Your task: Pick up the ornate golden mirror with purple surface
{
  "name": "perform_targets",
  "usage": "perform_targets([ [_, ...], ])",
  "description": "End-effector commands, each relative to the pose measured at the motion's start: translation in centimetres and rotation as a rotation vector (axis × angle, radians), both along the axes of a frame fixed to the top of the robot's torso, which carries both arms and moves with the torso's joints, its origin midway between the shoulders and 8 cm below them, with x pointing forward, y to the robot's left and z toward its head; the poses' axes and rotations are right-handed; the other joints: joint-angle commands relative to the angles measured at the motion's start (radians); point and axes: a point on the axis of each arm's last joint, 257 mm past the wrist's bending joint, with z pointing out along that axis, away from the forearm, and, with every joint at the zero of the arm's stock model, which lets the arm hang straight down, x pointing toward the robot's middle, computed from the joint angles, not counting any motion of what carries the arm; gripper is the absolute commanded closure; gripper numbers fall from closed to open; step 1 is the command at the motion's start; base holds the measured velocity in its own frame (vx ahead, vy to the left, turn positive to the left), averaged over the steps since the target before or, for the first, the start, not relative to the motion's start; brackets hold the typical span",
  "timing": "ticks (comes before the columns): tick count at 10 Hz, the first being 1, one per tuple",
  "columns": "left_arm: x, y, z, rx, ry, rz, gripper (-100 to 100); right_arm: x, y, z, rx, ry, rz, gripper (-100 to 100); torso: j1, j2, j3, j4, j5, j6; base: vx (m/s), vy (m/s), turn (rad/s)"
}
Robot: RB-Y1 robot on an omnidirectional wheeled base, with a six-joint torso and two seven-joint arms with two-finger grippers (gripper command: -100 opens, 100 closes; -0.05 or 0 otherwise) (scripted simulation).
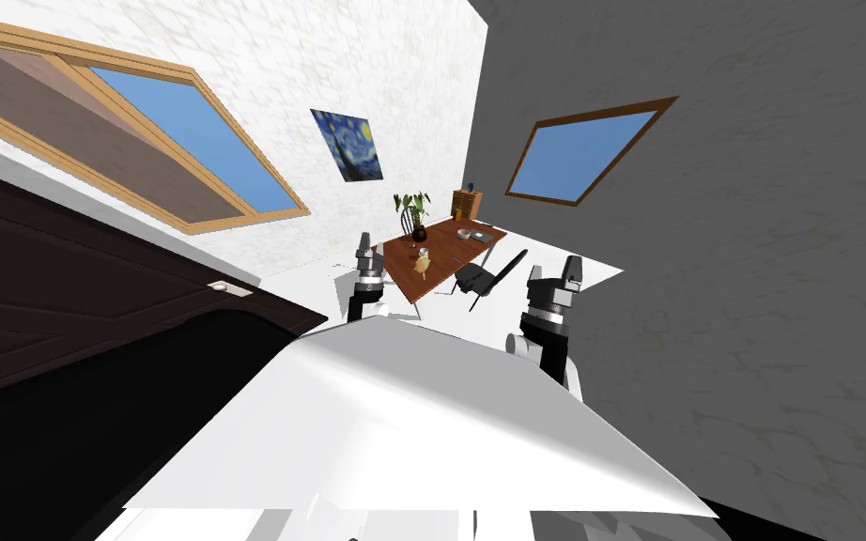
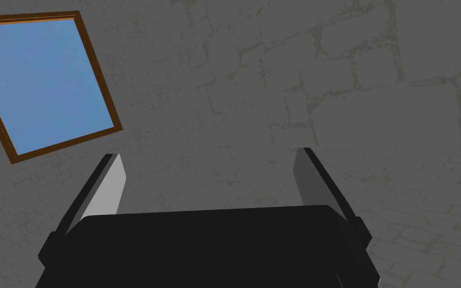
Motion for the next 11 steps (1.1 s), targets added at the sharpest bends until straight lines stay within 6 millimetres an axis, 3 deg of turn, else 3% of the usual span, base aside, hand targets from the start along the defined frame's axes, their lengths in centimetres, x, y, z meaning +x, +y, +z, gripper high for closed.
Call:
perform_targets([
  [1,0.7,0.2,-0.9,0.008,0.044,-0.021,-100,0.0,0.0,0.0,0.0,0.0,0.0,0,0.0,0.0,0.0,0.0,0.0,0.0,-0.027,-0.013,-0.074],
  [11,3.7,3.3,-6.9,-0.077,0.278,-0.073,-100,0.0,0.0,0.0,0.0,0.0,0.0,0,-0.001,0.002,0.001,0.001,0.0,0.0,-0.039,-0.023,-0.062],
])
